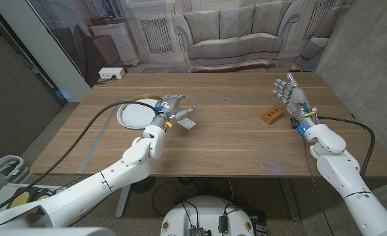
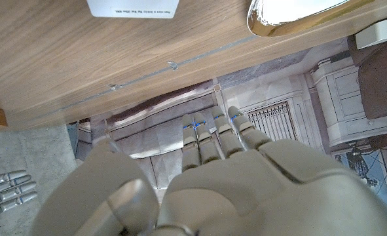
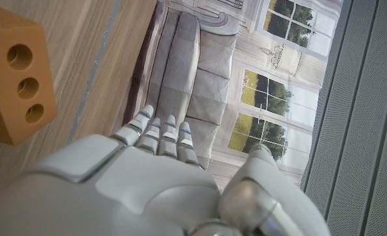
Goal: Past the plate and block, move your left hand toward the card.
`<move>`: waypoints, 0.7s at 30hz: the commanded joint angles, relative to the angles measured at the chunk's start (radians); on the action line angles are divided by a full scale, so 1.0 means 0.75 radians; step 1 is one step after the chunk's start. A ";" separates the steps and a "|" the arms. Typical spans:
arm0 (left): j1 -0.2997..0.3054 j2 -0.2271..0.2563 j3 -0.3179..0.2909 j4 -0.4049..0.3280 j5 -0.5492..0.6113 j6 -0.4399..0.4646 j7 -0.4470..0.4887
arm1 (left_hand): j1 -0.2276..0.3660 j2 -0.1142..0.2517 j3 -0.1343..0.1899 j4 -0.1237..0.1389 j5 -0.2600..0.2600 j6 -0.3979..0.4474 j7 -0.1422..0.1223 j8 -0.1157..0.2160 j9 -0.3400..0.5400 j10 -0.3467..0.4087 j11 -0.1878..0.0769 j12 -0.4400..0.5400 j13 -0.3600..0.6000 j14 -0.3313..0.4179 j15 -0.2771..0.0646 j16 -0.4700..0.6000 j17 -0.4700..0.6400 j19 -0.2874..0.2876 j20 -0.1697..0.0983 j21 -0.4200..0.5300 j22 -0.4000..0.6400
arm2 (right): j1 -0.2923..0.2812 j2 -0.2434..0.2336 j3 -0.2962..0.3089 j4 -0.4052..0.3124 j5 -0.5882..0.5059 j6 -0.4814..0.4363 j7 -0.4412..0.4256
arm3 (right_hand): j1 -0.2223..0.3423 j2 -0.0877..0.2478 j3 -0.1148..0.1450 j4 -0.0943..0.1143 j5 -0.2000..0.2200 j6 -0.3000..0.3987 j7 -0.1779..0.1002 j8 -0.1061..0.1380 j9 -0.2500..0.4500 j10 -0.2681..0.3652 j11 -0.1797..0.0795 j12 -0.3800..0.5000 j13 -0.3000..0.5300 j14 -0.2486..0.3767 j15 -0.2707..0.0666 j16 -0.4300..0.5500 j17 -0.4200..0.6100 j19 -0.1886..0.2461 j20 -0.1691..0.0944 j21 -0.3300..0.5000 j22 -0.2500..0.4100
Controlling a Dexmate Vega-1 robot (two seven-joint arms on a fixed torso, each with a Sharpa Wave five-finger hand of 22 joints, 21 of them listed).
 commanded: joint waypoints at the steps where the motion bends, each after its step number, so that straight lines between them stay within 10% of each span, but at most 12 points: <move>1: -0.039 -0.020 0.032 0.055 -0.009 -0.015 -0.030 | 0.014 0.002 -0.007 0.005 0.005 0.011 -0.001 -0.001 0.006 0.000 -0.005 -0.006 0.005 0.006 -0.071 0.001 0.005 0.008 -0.081 -0.001 0.005 | 0.012 0.004 -0.010 0.008 -0.005 0.004 -0.005 | 0.001 0.005 0.000 -0.008 0.009 0.009 -0.002 0.001 0.005 0.013 0.001 0.002 0.007 0.009 0.004 0.000 0.004 0.014 -0.022 -0.005 0.003; 21: -0.066 -0.023 0.071 0.102 -0.032 -0.035 -0.098 | 0.015 0.004 -0.014 0.007 0.006 0.016 0.000 -0.007 0.006 0.005 -0.006 -0.009 0.005 0.007 -0.071 0.000 0.005 0.009 -0.080 -0.003 0.005 | 0.002 0.010 -0.016 -0.005 -0.007 0.004 -0.024 | 0.001 0.007 -0.001 -0.010 0.007 0.010 -0.002 0.000 0.005 0.013 0.001 0.001 0.007 0.010 0.005 0.000 0.004 0.016 -0.020 -0.011 0.003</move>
